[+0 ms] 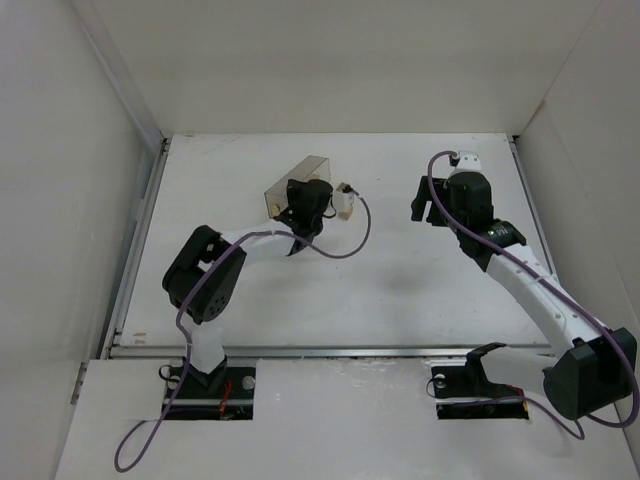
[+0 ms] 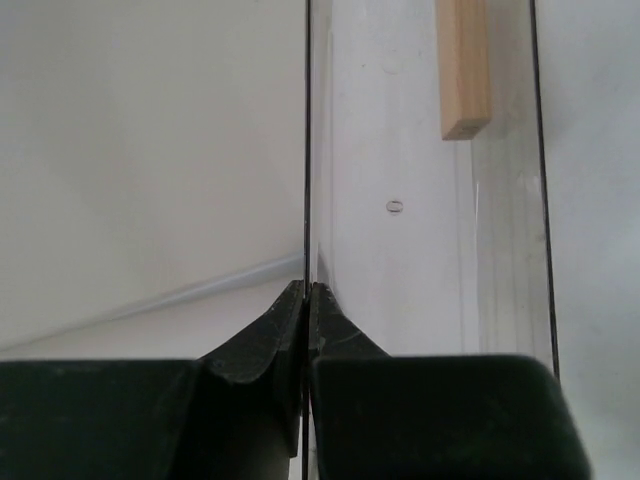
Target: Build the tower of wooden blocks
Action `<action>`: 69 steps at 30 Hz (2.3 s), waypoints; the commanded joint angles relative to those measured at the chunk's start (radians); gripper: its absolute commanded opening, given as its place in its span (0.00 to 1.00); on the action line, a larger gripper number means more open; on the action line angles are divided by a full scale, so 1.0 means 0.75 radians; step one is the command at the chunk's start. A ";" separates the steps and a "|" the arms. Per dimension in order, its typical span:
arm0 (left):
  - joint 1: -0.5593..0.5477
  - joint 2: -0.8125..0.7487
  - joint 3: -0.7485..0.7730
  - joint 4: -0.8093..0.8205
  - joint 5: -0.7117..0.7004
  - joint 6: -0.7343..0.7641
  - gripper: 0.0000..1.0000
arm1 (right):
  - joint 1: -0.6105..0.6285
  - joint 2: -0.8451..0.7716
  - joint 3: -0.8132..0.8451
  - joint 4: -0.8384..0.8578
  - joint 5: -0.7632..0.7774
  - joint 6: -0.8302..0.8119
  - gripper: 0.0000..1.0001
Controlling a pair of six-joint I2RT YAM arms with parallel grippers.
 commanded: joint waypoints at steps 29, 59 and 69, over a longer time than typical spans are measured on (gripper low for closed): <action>-0.024 -0.119 -0.737 1.744 0.466 1.669 0.00 | -0.006 -0.039 -0.021 0.057 -0.043 0.035 0.83; 0.378 0.008 0.891 -1.193 1.285 -0.883 0.00 | -0.006 0.010 -0.007 0.070 -0.106 0.036 0.83; 0.563 0.092 0.666 -0.899 1.614 -1.168 0.00 | -0.006 0.022 0.006 0.058 -0.135 0.023 0.83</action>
